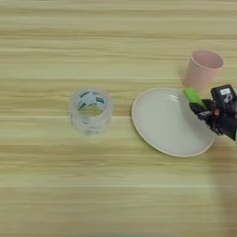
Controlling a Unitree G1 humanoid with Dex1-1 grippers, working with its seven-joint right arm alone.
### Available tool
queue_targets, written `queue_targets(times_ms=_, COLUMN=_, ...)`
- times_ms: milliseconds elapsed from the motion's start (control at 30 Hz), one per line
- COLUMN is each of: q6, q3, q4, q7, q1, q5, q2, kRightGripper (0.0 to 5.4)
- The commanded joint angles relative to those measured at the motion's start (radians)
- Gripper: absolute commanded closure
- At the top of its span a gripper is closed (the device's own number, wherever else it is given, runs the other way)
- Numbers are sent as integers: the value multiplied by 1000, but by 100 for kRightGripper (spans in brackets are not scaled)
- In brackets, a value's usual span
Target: Move the objects on the table
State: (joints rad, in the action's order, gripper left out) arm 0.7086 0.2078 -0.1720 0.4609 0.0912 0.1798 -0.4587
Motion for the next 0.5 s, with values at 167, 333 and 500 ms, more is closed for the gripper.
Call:
queue_targets(times_ms=167, q6=-28, q3=78, q4=-10, q7=-35, q1=38, q5=-13, q2=-71, kRightGripper=402)
queue_targets(times_ms=333, q6=-43, q3=120, q4=43, q7=-62, q1=59, q5=-23, q2=-83, kRightGripper=402)
queue_targets(times_ms=500, q6=-81, q3=140, q4=120, q7=-107, q1=87, q5=-44, q2=-83, kRightGripper=402)
